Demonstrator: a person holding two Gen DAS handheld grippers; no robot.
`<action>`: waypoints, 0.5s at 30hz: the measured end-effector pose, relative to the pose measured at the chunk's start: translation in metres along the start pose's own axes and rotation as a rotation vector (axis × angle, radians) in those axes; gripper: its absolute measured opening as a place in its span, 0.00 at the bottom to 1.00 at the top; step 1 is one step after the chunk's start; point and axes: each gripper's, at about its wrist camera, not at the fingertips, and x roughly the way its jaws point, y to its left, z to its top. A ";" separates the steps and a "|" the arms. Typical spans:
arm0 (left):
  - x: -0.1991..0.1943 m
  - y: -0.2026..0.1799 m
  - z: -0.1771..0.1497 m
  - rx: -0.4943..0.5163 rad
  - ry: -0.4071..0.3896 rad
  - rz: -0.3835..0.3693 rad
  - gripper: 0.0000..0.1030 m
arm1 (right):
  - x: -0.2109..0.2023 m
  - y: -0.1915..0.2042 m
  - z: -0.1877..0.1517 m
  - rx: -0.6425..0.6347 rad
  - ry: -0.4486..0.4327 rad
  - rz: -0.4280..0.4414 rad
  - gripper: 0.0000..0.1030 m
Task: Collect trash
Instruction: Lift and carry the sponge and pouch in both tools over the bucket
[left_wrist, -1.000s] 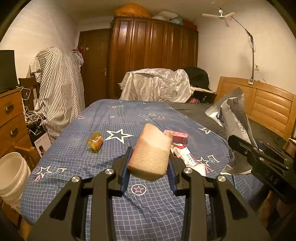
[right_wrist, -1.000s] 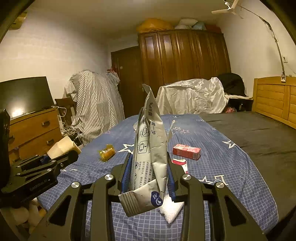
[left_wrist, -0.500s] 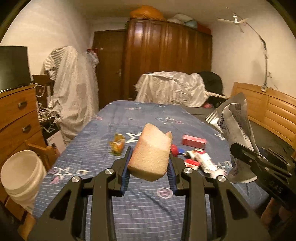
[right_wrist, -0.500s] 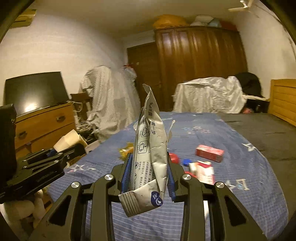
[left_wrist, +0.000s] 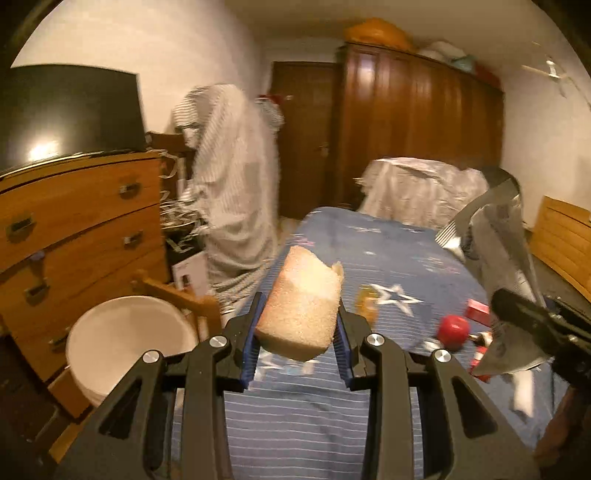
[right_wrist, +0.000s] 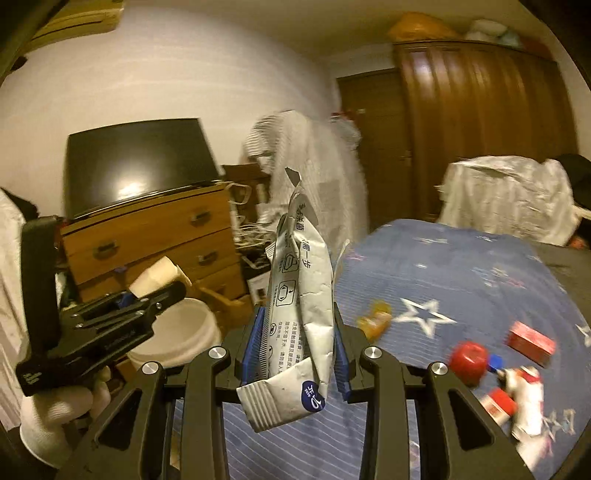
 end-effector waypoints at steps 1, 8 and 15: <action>0.003 0.015 0.003 -0.012 0.003 0.024 0.32 | 0.009 0.007 0.005 -0.007 0.004 0.014 0.34; 0.018 0.095 0.017 -0.071 0.032 0.141 0.32 | 0.100 0.071 0.040 -0.056 0.103 0.149 0.34; 0.039 0.173 0.016 -0.127 0.095 0.240 0.32 | 0.211 0.137 0.058 -0.094 0.259 0.261 0.34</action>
